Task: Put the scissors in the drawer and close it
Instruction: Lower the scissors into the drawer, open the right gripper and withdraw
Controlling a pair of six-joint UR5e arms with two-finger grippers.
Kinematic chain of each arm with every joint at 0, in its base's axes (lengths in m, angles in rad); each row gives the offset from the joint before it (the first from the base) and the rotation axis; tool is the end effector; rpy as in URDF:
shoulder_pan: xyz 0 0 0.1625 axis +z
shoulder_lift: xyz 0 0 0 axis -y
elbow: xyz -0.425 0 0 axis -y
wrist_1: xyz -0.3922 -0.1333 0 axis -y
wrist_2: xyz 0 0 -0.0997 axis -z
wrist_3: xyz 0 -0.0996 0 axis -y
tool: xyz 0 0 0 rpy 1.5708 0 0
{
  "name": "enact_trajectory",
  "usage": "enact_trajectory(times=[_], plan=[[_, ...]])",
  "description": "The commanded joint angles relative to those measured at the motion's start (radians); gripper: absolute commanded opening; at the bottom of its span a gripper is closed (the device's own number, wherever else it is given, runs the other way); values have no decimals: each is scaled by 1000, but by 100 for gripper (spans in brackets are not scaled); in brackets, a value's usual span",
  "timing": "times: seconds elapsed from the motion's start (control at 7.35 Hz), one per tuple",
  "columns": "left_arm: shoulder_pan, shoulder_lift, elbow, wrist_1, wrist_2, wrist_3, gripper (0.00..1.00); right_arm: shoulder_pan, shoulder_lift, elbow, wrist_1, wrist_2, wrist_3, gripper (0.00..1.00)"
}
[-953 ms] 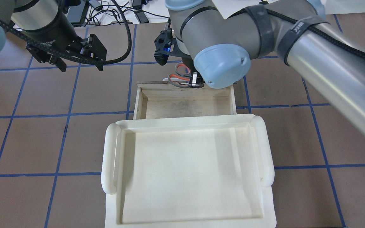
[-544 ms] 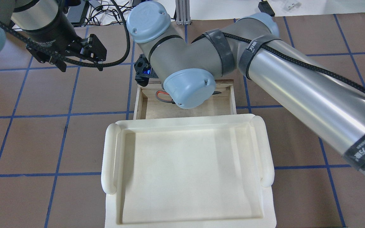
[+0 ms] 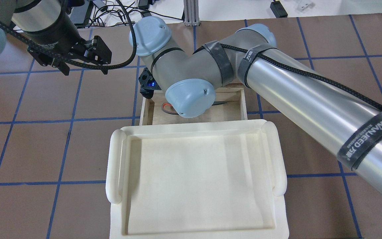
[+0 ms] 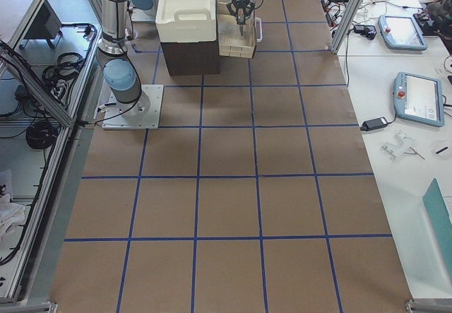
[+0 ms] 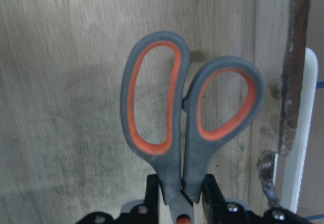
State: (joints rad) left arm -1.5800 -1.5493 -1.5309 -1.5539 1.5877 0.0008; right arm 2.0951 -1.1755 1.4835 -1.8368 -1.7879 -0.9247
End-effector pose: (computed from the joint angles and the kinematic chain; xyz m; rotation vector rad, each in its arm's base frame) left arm -0.1361 -0.4883 0.5200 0.0146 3.1226 -0.1224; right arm 0.4137 -0.4919 0.3345 1.9500 -2.1931 -0.1240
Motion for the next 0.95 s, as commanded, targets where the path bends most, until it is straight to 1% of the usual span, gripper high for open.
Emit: enact_trajectory(times=[0.0, 0.14, 0.27, 0.41, 0.54, 0.68, 0.82], plan=[[0, 0, 0, 0, 0, 1, 100, -1, 0, 1, -4, 5, -3, 58], [0, 0, 0, 0, 0, 1, 100, -3, -3, 0, -15, 8, -2, 82], [0, 0, 0, -2, 0, 1, 100, -24, -9, -5, -28, 8, -2, 91], [0, 0, -5, 0, 0, 1, 100, -46, -27, -8, -33, 10, 9, 96], [0, 2, -8, 2, 0, 1, 100, -84, -61, -8, -41, 19, 35, 96], [-2, -1, -8, 5, -3, -2, 100, -145, -85, -8, -42, 97, 59, 95], [-2, -26, -6, 17, -8, -8, 100, -211, -122, -8, -42, 182, 233, 98]])
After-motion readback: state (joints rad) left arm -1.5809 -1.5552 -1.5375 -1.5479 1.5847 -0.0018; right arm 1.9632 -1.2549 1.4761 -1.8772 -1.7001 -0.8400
